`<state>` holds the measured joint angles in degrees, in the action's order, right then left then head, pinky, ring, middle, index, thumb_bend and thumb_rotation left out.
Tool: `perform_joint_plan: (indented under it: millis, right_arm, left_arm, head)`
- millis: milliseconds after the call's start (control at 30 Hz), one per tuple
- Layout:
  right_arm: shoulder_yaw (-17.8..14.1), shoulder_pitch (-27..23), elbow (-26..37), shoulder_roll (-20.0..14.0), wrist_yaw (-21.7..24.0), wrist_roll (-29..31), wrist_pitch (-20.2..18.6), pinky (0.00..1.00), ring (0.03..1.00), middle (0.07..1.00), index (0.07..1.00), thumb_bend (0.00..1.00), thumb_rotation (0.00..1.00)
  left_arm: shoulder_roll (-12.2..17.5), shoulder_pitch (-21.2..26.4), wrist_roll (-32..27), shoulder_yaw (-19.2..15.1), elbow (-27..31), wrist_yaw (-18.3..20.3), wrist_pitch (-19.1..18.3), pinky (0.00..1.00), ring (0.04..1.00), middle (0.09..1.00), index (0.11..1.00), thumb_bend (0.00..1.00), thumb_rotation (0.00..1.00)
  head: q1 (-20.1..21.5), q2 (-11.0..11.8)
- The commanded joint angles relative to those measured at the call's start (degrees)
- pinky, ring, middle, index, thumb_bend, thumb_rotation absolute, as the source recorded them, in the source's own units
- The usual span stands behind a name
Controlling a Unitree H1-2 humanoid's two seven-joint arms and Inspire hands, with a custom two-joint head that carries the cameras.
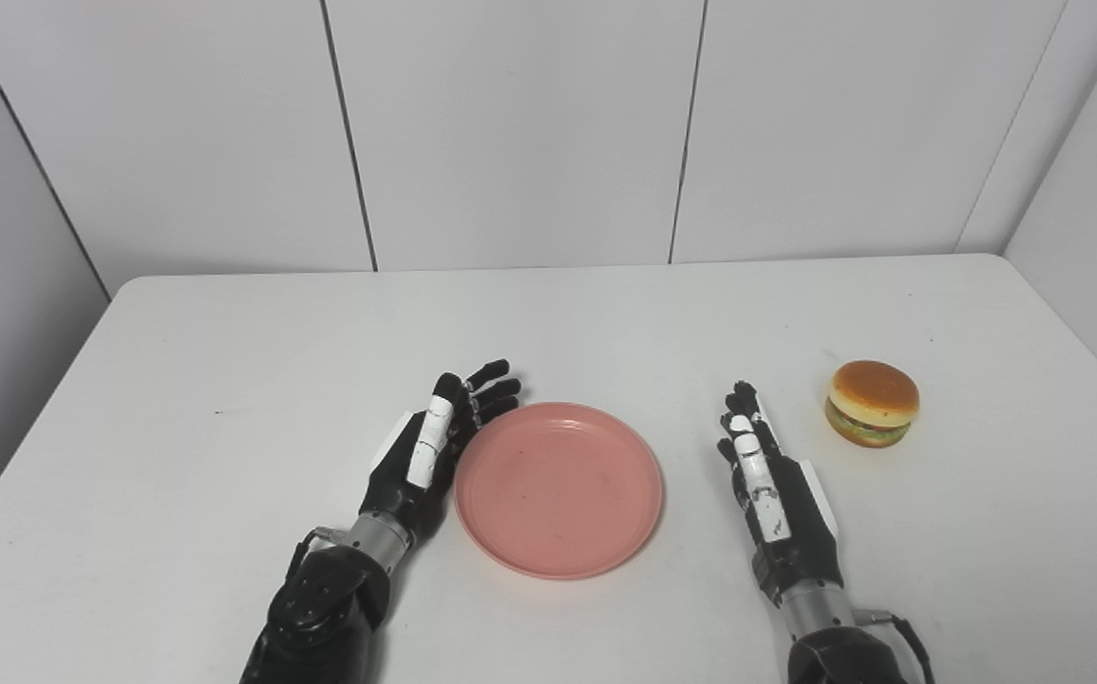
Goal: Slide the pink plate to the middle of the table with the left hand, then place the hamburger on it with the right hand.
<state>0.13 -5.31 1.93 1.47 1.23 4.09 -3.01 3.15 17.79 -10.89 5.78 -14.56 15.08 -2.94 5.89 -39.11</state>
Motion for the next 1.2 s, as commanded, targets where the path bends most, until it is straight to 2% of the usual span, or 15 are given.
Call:
perform_joint_plan:
  millis: [0,133,233,333,467,600,867,1167]
  right_arm:
    - [0.08,-1.03,2.35,-0.02,0.03,-0.11,-0.28,1.00,1.000,1.000,1.000,0.63,0.92]
    - [0.15,-1.02,2.31,-0.11,0.41,0.07,0.27,1.00,1.000,1.000,1.000,0.62,0.93]
    - [0.10,-0.98,2.71,0.04,0.17,0.01,-0.44,1.00,1.000,1.000,1.000,0.62,0.93]
    - [0.05,-1.03,2.89,0.04,0.25,0.22,-0.87,1.00,1.000,1.000,1.000,0.61,0.92]
    - [0.16,-1.07,2.92,0.20,0.06,-0.04,-0.75,1.00,1.000,1.000,1.000,0.61,0.92]
    - [0.26,-1.32,2.59,0.23,0.03,-0.27,-0.33,1.00,1.000,1.000,1.000,0.62,0.93]
    - [0.02,-1.65,2.47,0.39,-0.23,-0.04,-0.59,1.00,1.000,1.000,1.000,0.63,0.92]
    - [-0.10,-1.97,1.65,0.25,-0.05,0.27,0.46,1.00,1.000,1.000,1.000,0.61,0.92]
  left_arm:
    - [-0.24,0.44,0.50,0.38,1.43,0.83,0.49,0.87,0.880,0.862,0.846,0.85,1.00]
    - [-0.31,-0.01,0.40,0.12,2.03,0.58,-0.08,0.88,0.886,0.870,0.853,0.85,1.00]
    - [-0.36,-0.63,-0.36,-0.41,3.14,0.64,-0.52,0.94,0.920,0.907,0.887,0.84,1.00]
    - [-0.48,-1.40,-0.45,-0.99,4.17,0.08,0.16,0.99,0.964,0.956,0.947,0.85,1.00]
    - [-0.30,-2.05,-1.39,-2.36,4.72,0.34,1.70,1.00,0.999,0.998,0.998,0.85,1.00]
    - [-0.24,-2.45,-1.55,-4.08,4.61,-0.03,4.04,1.00,1.000,1.000,1.000,0.85,1.00]
    - [-0.25,-5.18,-1.71,-6.48,7.74,-0.56,5.87,1.00,1.000,1.000,1.000,0.83,1.00]
    - [-0.53,-6.85,-0.52,-7.57,6.90,-1.98,10.04,1.00,1.000,1.000,1.000,0.82,1.00]
  head:
    - [-0.02,0.02]
    - [-0.06,-0.11]
    - [-0.42,-0.24]
    - [-0.65,-0.37]
    - [-0.78,-0.43]
    - [-0.85,-0.49]
    - [-1.12,-0.62]
    - [-0.81,-0.23]
